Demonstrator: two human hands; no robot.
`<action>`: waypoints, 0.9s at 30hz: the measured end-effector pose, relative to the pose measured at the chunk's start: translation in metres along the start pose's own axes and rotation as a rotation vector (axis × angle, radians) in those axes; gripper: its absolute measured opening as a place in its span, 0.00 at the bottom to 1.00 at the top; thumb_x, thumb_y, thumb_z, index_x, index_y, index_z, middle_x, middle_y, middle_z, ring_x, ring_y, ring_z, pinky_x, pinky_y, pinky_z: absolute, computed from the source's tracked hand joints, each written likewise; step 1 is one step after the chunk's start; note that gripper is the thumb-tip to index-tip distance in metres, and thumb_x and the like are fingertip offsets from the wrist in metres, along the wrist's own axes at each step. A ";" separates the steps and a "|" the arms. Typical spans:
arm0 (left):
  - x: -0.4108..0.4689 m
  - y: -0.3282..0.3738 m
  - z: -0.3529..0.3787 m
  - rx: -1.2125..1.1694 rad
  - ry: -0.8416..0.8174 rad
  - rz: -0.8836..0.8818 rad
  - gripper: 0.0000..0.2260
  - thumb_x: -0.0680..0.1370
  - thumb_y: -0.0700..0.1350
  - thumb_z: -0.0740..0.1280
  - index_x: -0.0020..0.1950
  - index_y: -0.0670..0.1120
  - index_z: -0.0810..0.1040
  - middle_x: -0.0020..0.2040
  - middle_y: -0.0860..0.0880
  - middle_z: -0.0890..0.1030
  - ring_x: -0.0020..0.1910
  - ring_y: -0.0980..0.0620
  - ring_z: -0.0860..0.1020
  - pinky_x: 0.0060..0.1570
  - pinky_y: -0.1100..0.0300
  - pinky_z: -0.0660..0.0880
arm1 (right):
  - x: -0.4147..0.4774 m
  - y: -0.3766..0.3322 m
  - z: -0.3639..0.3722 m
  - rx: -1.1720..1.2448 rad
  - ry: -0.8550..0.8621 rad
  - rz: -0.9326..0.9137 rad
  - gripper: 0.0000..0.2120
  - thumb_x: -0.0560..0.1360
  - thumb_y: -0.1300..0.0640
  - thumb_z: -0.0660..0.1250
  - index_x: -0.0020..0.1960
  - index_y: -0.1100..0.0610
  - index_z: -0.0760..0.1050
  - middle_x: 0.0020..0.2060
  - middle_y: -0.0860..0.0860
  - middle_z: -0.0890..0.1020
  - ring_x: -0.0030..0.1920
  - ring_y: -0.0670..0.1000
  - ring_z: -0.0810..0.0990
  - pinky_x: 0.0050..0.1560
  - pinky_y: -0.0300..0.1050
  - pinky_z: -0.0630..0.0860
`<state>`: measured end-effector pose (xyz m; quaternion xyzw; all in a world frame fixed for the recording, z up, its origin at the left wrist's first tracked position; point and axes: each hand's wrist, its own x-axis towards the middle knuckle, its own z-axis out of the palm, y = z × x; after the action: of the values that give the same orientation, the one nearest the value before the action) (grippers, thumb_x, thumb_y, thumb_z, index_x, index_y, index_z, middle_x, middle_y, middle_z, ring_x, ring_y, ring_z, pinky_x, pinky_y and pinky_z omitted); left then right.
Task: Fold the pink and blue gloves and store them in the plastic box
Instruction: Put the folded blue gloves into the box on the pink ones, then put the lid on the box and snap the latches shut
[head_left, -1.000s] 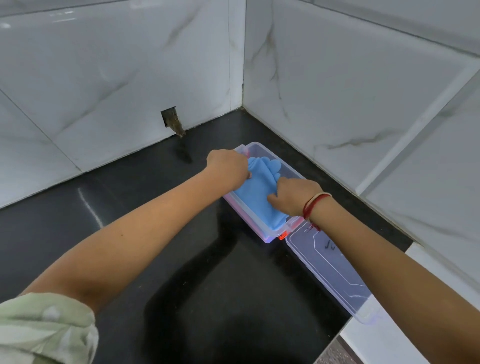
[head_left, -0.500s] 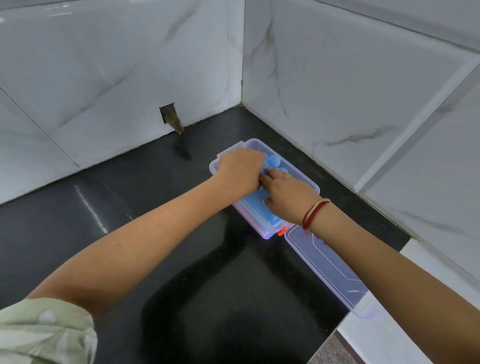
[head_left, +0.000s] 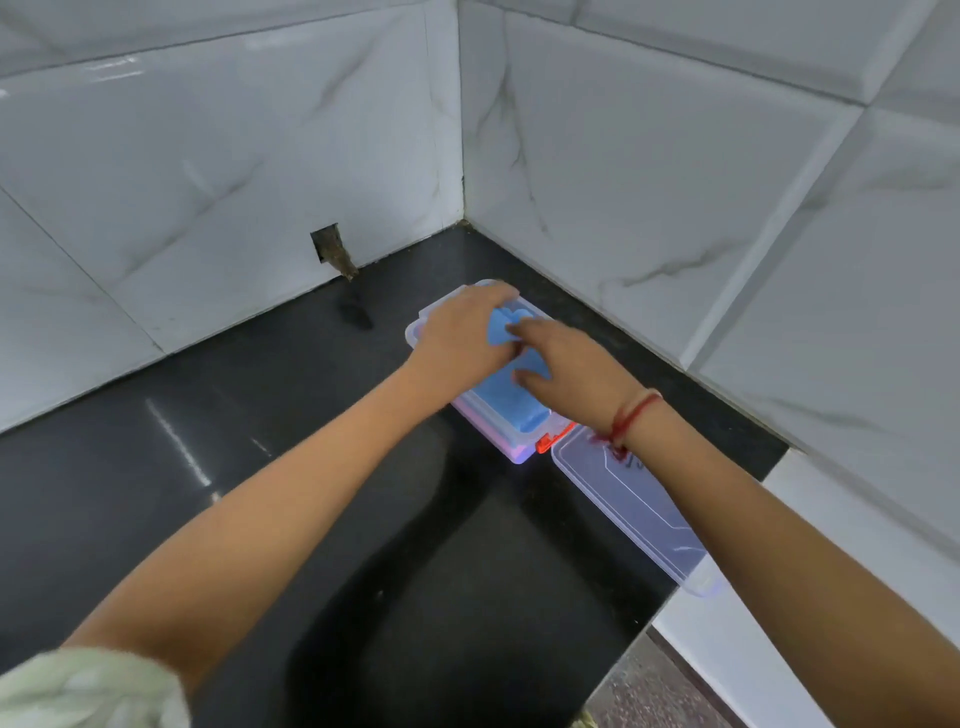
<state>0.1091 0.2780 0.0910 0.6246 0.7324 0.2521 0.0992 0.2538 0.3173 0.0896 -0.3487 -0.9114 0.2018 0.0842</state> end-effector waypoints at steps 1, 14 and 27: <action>-0.023 0.013 -0.001 -0.140 0.152 0.088 0.18 0.72 0.45 0.72 0.60 0.44 0.76 0.56 0.47 0.78 0.53 0.51 0.75 0.53 0.67 0.64 | -0.020 0.003 -0.003 0.067 0.159 -0.032 0.19 0.75 0.57 0.66 0.65 0.59 0.71 0.63 0.56 0.76 0.62 0.55 0.75 0.63 0.47 0.69; -0.144 0.051 0.131 0.117 -0.330 0.598 0.26 0.77 0.55 0.63 0.72 0.45 0.65 0.71 0.45 0.68 0.71 0.46 0.65 0.70 0.49 0.61 | -0.210 0.067 0.067 -0.302 0.159 0.124 0.20 0.76 0.57 0.56 0.67 0.55 0.67 0.64 0.56 0.75 0.64 0.58 0.74 0.65 0.56 0.72; -0.182 0.049 0.074 0.163 -0.304 0.874 0.05 0.75 0.43 0.64 0.48 0.44 0.77 0.45 0.47 0.79 0.44 0.47 0.76 0.47 0.51 0.65 | -0.252 0.024 0.071 -0.477 0.178 -0.044 0.13 0.66 0.58 0.65 0.50 0.51 0.78 0.44 0.48 0.83 0.38 0.52 0.81 0.32 0.45 0.78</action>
<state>0.2215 0.1248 0.0214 0.9102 0.3952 0.1173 0.0405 0.4341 0.1426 0.0116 -0.3551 -0.9296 -0.0525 0.0838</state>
